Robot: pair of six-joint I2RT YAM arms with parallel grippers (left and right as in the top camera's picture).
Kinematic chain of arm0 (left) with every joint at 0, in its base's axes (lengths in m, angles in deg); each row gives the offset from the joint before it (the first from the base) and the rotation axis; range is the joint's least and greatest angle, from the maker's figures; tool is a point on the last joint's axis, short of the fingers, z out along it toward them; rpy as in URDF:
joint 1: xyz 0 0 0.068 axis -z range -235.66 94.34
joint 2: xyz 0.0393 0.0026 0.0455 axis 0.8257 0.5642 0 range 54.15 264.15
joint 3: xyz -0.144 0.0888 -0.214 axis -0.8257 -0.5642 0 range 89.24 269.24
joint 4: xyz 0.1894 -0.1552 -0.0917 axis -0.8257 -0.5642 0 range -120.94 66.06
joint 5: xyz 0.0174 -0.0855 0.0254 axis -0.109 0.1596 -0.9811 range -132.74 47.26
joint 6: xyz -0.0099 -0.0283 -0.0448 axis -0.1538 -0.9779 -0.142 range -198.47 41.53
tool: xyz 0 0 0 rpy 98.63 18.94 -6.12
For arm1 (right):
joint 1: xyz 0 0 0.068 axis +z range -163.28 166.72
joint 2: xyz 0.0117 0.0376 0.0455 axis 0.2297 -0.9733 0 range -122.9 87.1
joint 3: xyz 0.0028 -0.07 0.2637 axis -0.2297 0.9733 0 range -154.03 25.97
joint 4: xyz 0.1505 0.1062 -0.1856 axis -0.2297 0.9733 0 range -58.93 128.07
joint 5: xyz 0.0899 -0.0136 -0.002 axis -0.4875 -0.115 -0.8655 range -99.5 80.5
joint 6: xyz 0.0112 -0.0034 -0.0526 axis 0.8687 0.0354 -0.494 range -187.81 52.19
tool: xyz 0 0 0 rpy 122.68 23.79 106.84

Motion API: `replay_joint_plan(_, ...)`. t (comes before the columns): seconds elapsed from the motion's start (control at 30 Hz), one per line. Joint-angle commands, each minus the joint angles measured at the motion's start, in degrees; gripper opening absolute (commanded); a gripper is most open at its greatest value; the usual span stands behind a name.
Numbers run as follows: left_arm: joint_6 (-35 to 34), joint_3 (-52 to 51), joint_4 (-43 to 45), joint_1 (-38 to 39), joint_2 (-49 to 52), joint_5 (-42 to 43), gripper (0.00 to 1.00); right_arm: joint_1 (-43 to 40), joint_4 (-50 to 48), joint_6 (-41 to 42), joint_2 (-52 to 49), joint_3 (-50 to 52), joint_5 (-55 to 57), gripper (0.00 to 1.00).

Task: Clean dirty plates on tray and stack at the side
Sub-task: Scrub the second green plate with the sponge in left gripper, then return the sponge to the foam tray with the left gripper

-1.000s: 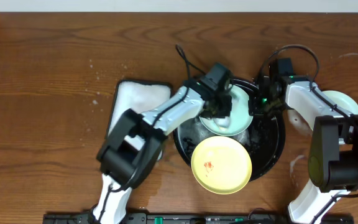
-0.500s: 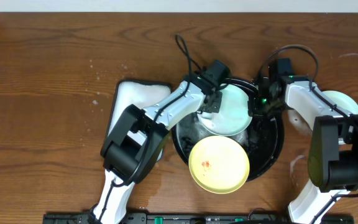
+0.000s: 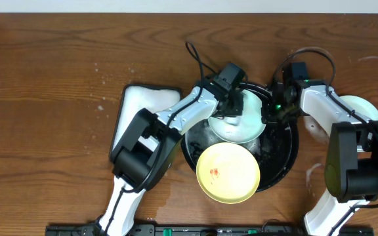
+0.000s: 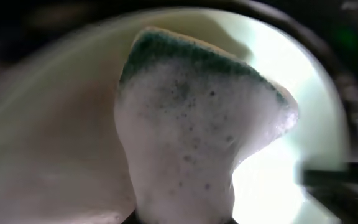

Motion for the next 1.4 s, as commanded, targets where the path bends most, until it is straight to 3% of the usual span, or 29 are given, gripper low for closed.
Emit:
replay_joint_plan(0.0, -7.61, -0.92, 0.79, 2.75, 3.52, 13.20, 0.08, 0.57, 1.14, -0.87, -2.40, 1.40, 2.64, 0.01)
replay_joint_plan(0.27, -5.97, -0.92, -4.52, 2.36, 3.63, 11.89, 0.08, 0.57, 1.42, -0.87, -2.40, 1.40, 2.64, 0.01)
replay_joint_plan(0.33, -3.39, -0.92, -7.43, 1.18, 3.61, 5.11, 0.08, 0.57, 1.53, -0.87, -2.40, 1.40, 2.64, 0.01)
replay_joint_plan(0.47, 1.66, -0.83, -12.13, -2.71, 3.61, -16.11, 0.07, 0.57, 1.62, -0.87, -2.40, 1.40, 2.62, 0.01)
replay_joint_plan(0.77, 10.64, 0.98, -13.86, -4.76, 3.61, -36.35, 0.08, 0.55, 1.70, -1.05, -2.40, 1.40, 2.64, 0.01)
replay_joint_plan(1.13, 10.86, 14.29, -26.23, -1.60, 2.73, -37.57, 0.08, 0.55, 1.77, -1.03, -2.40, 1.40, 2.64, 0.01)
replay_joint_plan(1.37, 10.91, 16.26, -32.68, -3.34, -4.72, -28.20, 0.08, 0.55, 1.60, -1.05, -2.40, 1.40, 2.64, 0.01)
